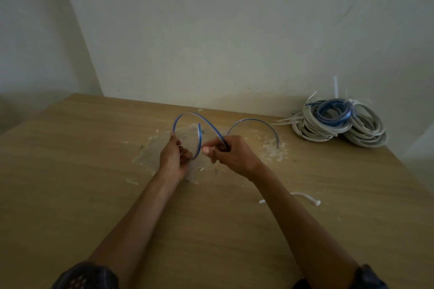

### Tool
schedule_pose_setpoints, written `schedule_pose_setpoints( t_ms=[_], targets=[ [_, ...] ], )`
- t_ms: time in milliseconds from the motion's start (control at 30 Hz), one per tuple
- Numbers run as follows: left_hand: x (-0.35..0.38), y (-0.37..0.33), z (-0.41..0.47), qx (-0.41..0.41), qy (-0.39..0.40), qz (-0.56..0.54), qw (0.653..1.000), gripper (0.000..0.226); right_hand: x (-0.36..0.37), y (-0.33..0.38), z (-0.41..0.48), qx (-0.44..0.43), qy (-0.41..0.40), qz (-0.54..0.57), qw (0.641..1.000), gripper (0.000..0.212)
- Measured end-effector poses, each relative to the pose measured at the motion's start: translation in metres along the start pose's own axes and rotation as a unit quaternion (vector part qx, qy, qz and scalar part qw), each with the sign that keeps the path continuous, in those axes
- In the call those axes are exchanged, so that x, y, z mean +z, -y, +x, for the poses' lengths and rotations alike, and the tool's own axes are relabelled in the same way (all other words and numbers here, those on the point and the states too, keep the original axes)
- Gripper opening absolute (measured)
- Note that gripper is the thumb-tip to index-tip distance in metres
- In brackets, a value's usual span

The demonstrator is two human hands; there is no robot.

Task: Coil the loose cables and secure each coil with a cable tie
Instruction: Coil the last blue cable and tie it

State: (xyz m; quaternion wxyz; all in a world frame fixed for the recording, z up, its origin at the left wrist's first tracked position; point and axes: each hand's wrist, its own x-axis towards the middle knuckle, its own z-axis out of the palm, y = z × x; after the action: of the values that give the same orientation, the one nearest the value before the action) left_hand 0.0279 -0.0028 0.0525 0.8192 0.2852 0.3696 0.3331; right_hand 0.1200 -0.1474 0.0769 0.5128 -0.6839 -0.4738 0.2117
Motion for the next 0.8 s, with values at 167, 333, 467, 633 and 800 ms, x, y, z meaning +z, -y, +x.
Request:
schedule_pose_setpoints(
  t_ms=[167, 333, 467, 633, 800],
  targets=[
    [-0.003, 0.003, 0.002, -0.025, 0.028, 0.014, 0.999, 0.04, 0.011, 0.002, 0.0, -0.019, -0.003, 0.012, 1.0, 0.009],
    [0.0, 0.011, 0.001, 0.145, 0.03, 0.317, 0.937, 0.045, 0.0, 0.006, 0.003, -0.013, -0.128, 0.049, 0.99, 0.018],
    [-0.011, 0.016, -0.013, 0.416, 0.118, 0.418, 0.799, 0.051, -0.003, -0.001, 0.005, -0.016, -0.12, -0.033, 0.992, 0.014],
    [-0.003, 0.02, -0.019, 0.39, 0.241, 0.404, 0.791, 0.029, 0.011, -0.007, 0.004, -0.038, -0.075, -0.116, 0.99, 0.017],
    [-0.009, 0.003, -0.006, 0.191, 0.157, 0.135, 0.959, 0.04, -0.009, -0.005, 0.007, 0.041, -0.1, 0.14, 0.984, 0.015]
  ],
)
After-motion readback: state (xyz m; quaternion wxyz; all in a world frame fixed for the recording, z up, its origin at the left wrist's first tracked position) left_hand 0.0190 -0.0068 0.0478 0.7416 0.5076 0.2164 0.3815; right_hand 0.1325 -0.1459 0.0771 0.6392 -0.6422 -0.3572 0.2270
